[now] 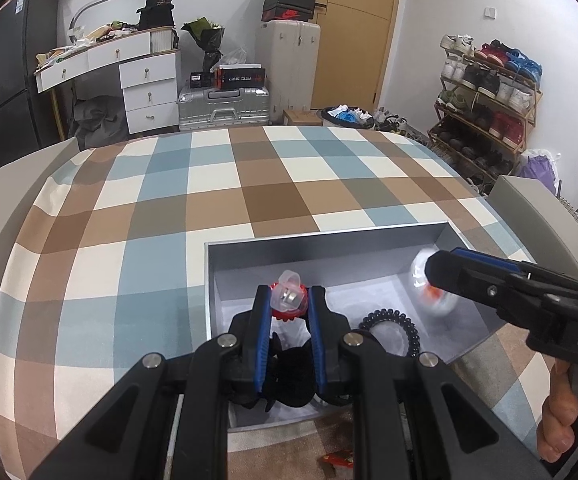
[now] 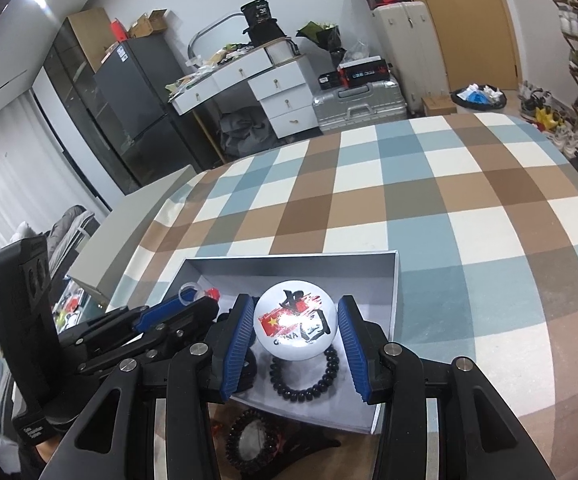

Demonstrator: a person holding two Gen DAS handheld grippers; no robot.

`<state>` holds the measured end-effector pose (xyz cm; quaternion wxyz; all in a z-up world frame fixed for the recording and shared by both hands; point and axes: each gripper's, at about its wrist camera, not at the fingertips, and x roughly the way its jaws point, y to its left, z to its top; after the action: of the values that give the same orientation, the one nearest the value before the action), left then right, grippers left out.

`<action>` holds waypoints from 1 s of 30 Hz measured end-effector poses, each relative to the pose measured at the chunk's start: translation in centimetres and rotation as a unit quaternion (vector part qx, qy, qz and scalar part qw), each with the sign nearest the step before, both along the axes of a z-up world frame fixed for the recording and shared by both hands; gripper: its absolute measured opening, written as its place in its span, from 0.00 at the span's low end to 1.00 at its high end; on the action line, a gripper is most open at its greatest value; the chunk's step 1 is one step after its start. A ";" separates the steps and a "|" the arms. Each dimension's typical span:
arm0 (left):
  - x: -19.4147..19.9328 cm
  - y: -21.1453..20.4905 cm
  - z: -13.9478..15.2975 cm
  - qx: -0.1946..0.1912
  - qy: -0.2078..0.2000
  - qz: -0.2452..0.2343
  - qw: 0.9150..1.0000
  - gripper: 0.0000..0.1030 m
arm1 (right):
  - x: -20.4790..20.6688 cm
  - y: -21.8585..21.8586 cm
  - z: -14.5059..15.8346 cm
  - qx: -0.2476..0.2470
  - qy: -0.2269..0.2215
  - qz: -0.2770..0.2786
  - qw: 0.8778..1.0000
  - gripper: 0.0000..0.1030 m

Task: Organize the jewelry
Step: 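Carry the badge and red-based piece over the gray box and open both grippers, then withdraw both grippers and move them toward the black stand and another red-based piece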

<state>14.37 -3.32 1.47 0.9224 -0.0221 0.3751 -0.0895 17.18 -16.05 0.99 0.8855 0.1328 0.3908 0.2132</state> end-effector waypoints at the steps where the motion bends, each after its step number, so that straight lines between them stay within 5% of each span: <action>1: 0.0 0.1 0.1 -0.003 -0.001 -0.001 1.000 0.12 | -0.2 -0.1 0.2 0.000 -0.004 -0.002 1.000 0.43; 8: -1.1 -0.1 1.1 -0.005 -0.015 -0.002 1.000 0.14 | -1.4 -0.9 1.4 -0.005 -0.024 -0.011 1.000 0.61; 10: -1.5 -0.2 1.4 -0.004 -0.018 -0.004 1.000 0.15 | -1.9 -1.2 1.8 -0.008 -0.030 -0.015 0.999 0.74; 13: -2.3 -0.3 1.9 -0.004 -0.025 -0.006 1.000 0.37 | -2.8 -1.7 2.2 -0.006 -0.034 -0.023 0.999 0.89; 15: -3.0 -0.1 2.2 -0.007 -0.027 -0.001 1.000 0.71 | -3.4 -1.8 2.4 -0.015 -0.038 -0.023 0.999 0.94; 20: -5.1 1.4 2.7 -0.028 -0.043 0.018 0.999 0.99 | -5.3 -2.5 2.5 -0.051 -0.048 -0.039 0.997 1.00; 23: -6.7 2.3 2.6 -0.034 -0.064 0.027 0.997 0.99 | -6.4 -3.2 2.3 -0.055 -0.048 -0.046 0.996 1.00; 30: -8.2 3.4 -0.1 -0.045 -0.043 0.041 0.997 0.99 | -6.9 -3.3 0.1 -0.058 -0.007 -0.038 0.998 1.00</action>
<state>6.18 0.10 1.40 0.9385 -0.0755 0.3298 -0.0689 10.30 -19.39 1.12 0.9017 0.0948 0.3913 0.1573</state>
